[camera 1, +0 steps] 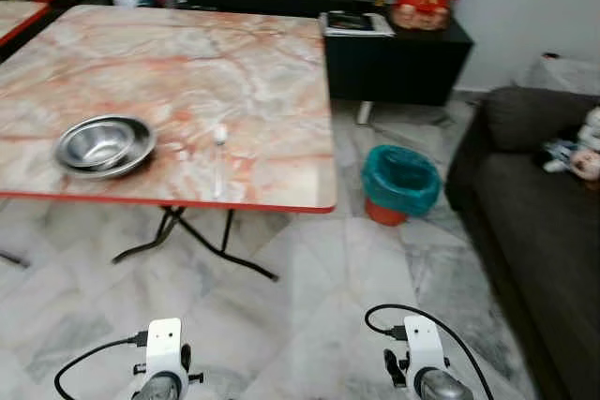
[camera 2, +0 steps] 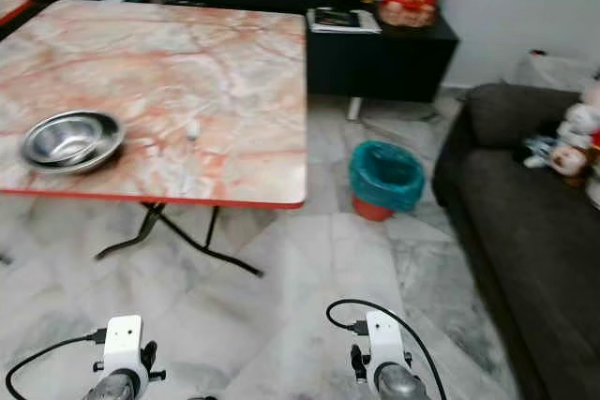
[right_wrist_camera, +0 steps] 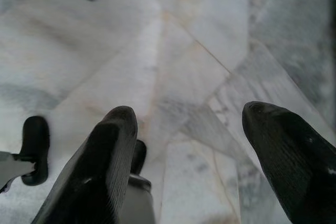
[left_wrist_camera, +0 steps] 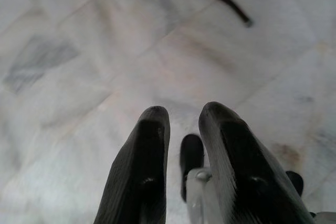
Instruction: Setting the table
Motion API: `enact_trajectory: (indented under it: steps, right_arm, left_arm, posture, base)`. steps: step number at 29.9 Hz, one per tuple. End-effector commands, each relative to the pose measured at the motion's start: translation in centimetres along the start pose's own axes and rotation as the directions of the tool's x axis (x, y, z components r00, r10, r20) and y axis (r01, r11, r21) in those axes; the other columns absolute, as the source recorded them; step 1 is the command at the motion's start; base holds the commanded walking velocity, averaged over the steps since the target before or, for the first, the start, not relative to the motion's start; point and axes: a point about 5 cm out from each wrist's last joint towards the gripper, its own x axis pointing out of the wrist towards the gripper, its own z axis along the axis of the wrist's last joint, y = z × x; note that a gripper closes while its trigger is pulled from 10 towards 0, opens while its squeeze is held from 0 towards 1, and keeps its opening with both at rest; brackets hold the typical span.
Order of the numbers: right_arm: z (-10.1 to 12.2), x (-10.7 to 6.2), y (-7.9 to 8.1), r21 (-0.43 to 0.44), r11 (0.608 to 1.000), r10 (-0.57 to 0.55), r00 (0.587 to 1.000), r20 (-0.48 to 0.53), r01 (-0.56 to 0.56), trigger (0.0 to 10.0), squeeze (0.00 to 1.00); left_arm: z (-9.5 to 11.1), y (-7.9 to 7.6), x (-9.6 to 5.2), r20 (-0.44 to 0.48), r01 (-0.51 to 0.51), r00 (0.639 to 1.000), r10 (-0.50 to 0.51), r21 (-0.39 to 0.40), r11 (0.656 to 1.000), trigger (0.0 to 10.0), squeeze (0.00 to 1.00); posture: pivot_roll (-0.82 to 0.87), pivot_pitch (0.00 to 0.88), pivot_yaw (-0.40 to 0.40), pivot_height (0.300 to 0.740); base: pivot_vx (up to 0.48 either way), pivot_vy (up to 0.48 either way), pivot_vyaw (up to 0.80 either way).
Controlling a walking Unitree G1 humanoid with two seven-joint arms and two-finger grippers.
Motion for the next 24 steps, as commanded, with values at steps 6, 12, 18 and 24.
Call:
enact_trajectory:
  steps: [6, 12, 18, 24]
  right_arm:
    - [-0.13, -0.04, -0.15, -0.030, 1.000, 0.002, 1.000, 0.002, -0.002, 10.0, 0.00]
    - [-0.10, -0.04, 0.00, -0.063, 0.998, 0.018, 1.000, 0.004, -0.018, 10.0, 0.00]
    - [0.17, 0.00, 0.01, -0.082, 0.996, 0.026, 1.000, 0.010, -0.025, 10.0, 0.00]
    - [0.33, 0.02, -0.02, -0.097, 0.995, 0.029, 1.000, 0.011, -0.027, 10.0, 0.00]
  left_arm:
    - [-1.06, 0.05, -0.34, -0.038, -0.004, 0.999, 0.004, -0.003, 1.000, 10.0, 0.00]
    - [-1.10, -0.12, -0.34, -0.041, -0.003, 0.999, 0.002, -0.007, 1.000, 10.0, 0.00]
    - [-1.19, -0.29, -0.37, -0.045, -0.001, 0.999, 0.001, -0.012, 1.000, 10.0, 0.00]
    - [-1.38, -0.37, -0.44, -0.050, -0.004, 0.999, 0.003, -0.018, 1.000, 10.0, 0.00]
  posture:
    - [0.09, 0.080, -0.062, 0.740]
    - [0.09, 0.077, -0.069, 0.740]
    - [0.09, 0.075, -0.077, 0.740]
    - [0.09, 0.072, -0.084, 0.740]
  base:
    - [0.000, 0.000, 0.80]
    - [0.000, 0.000, 0.80]
    - [0.000, 0.000, 0.80]
    - [0.000, 0.000, 0.80]
